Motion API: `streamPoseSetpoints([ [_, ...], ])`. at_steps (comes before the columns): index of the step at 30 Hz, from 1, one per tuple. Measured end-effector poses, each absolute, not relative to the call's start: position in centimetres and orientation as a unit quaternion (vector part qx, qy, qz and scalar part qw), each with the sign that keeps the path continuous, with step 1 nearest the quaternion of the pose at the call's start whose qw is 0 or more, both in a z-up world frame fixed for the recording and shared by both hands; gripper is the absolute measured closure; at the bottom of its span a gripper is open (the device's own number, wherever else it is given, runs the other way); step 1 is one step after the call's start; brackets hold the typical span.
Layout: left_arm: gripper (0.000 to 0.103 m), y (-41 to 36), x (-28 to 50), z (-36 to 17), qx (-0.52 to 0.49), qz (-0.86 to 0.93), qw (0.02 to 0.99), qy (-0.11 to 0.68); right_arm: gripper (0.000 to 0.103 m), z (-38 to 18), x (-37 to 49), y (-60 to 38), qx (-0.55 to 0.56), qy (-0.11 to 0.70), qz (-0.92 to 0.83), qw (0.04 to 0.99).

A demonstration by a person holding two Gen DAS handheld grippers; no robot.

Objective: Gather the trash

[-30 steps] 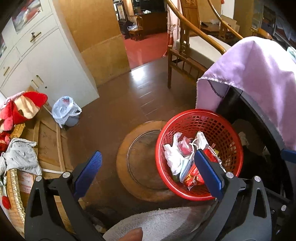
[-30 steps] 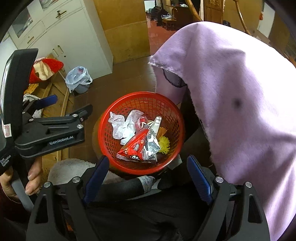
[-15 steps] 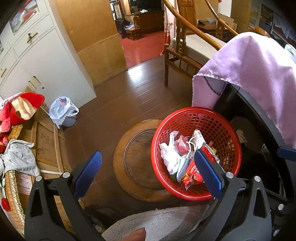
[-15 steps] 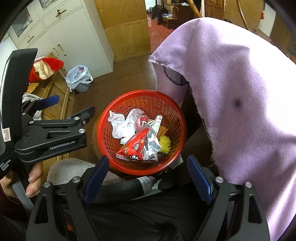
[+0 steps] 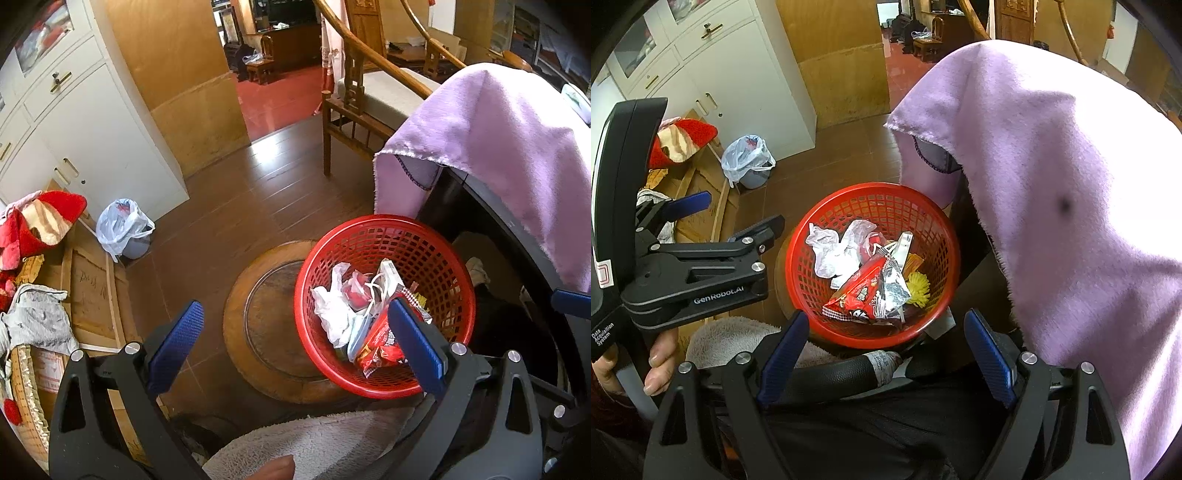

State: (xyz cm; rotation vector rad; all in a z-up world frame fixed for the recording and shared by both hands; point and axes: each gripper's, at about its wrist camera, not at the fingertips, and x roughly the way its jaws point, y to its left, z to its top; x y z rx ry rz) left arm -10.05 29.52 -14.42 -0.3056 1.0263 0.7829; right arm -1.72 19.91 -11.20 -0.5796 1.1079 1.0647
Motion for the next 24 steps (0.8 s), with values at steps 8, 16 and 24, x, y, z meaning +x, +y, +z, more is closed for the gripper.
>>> streamPoseSetpoints([
  [8,0.007,29.49,-10.05,-14.37,-0.142,0.362,0.789,0.475,0.019,-11.18,-1.71,19.82,-0.256,0.494,0.473,0.683],
  [16,0.007,29.44,-10.01,-14.36,-0.141,0.362,0.79,0.475,0.019,-11.19,-1.72,19.84,-0.256,0.494,0.473,0.683],
  [24,0.007,29.36,-9.83,-14.4,-0.14,0.361,0.79,0.475,0.019,-11.24,-1.7,19.81,-0.256,0.494,0.473,0.683],
])
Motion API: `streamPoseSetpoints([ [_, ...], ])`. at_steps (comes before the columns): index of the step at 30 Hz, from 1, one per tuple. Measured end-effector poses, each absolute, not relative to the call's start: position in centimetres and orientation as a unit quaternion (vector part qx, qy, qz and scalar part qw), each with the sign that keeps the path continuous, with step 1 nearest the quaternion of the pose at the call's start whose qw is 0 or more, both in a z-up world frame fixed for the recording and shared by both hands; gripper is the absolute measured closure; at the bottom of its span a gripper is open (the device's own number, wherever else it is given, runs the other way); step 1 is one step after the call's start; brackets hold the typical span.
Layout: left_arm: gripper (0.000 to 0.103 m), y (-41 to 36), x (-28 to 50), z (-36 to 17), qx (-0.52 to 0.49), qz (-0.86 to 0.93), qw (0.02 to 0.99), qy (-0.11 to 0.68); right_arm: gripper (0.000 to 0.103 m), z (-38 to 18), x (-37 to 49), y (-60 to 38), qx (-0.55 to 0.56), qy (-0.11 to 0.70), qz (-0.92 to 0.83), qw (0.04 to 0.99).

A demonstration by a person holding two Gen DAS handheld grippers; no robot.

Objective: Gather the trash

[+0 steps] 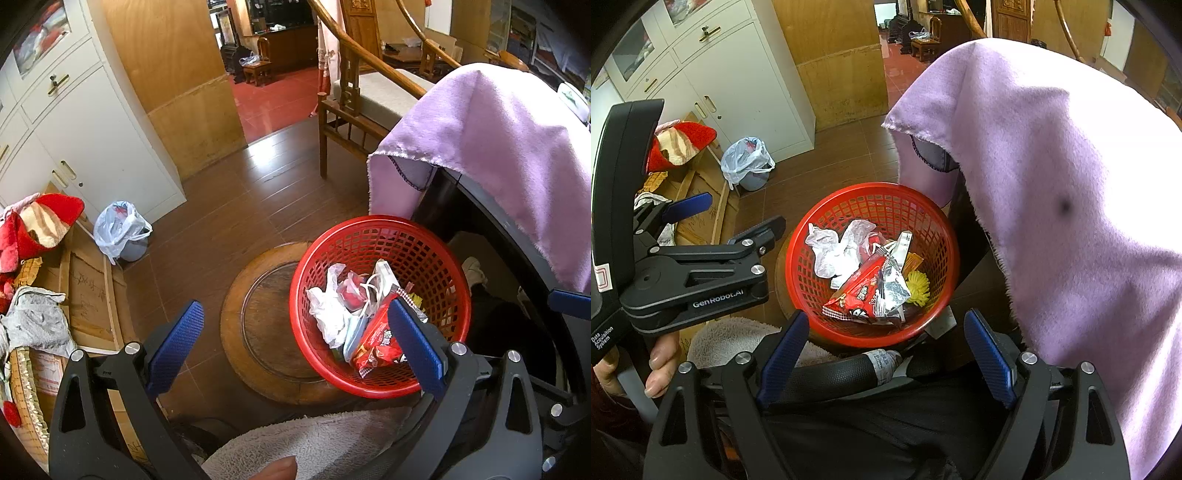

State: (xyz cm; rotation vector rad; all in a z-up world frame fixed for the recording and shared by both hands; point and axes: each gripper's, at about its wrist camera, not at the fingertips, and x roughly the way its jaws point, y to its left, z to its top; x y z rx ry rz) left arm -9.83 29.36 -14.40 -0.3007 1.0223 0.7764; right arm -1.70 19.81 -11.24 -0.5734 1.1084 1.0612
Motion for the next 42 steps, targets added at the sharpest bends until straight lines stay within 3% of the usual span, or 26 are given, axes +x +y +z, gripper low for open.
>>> streamPoseSetpoints([
  [42,0.007,28.72,-9.12,-13.9,-0.118,0.353,0.802,0.468,0.019,-11.25,-1.61,19.71,-0.255,0.494,0.474,0.683],
])
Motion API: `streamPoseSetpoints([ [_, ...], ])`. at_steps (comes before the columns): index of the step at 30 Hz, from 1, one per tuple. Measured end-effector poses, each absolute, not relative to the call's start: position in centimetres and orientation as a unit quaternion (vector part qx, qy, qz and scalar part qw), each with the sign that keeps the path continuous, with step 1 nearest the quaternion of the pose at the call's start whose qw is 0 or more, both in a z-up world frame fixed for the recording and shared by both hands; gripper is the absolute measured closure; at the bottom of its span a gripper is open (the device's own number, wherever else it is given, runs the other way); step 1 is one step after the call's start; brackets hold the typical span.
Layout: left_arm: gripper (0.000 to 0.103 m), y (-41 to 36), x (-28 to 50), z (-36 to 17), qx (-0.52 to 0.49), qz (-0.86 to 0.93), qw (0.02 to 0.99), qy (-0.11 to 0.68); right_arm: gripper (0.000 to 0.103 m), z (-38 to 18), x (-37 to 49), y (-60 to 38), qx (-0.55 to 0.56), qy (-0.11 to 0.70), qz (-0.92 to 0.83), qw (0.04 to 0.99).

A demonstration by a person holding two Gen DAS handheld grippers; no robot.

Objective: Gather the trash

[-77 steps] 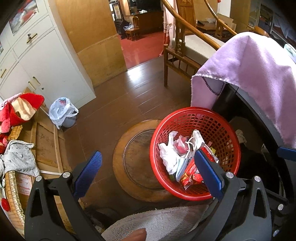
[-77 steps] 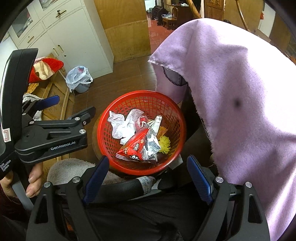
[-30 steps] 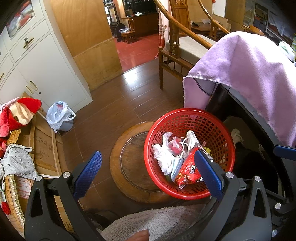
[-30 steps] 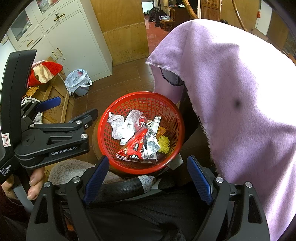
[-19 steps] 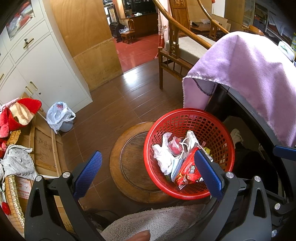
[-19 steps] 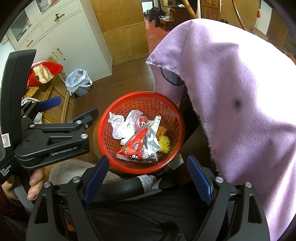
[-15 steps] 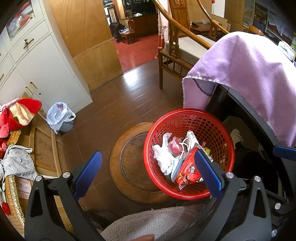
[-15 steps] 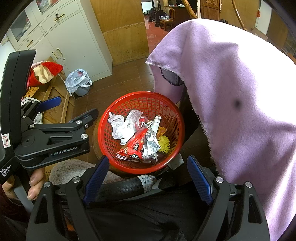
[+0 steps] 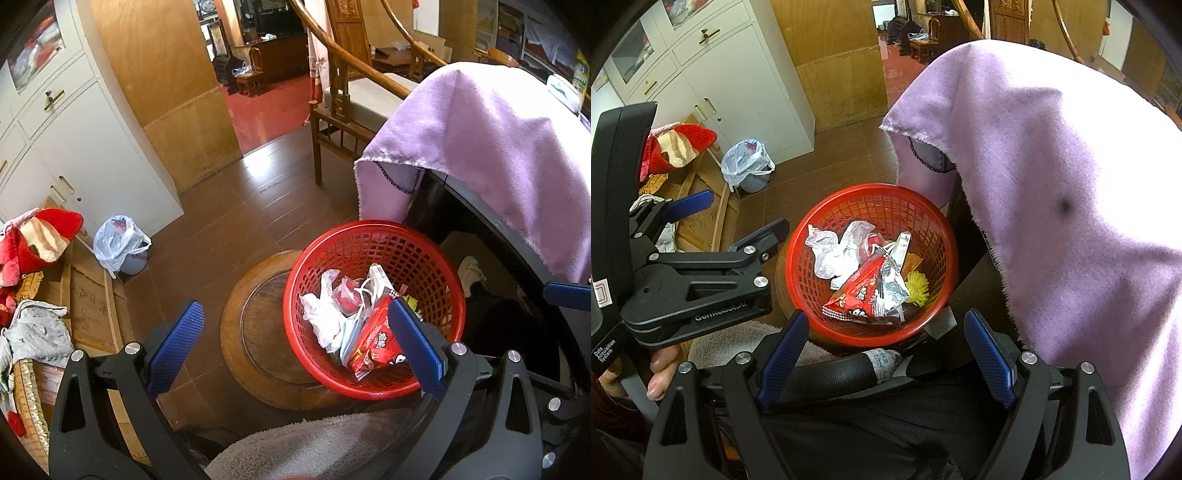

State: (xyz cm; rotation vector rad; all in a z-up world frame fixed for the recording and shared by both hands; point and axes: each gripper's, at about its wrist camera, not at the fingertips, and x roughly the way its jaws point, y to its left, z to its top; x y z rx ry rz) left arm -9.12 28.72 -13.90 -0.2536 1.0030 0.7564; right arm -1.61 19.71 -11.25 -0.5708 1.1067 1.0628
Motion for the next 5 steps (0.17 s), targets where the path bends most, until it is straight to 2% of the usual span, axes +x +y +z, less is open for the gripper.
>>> streamPoseSetpoints([
  [5,0.007,28.9,-9.31,-13.83,-0.124,0.355,0.801,0.466,0.019,-11.27,-1.6,19.71,-0.254,0.494,0.474,0.683],
])
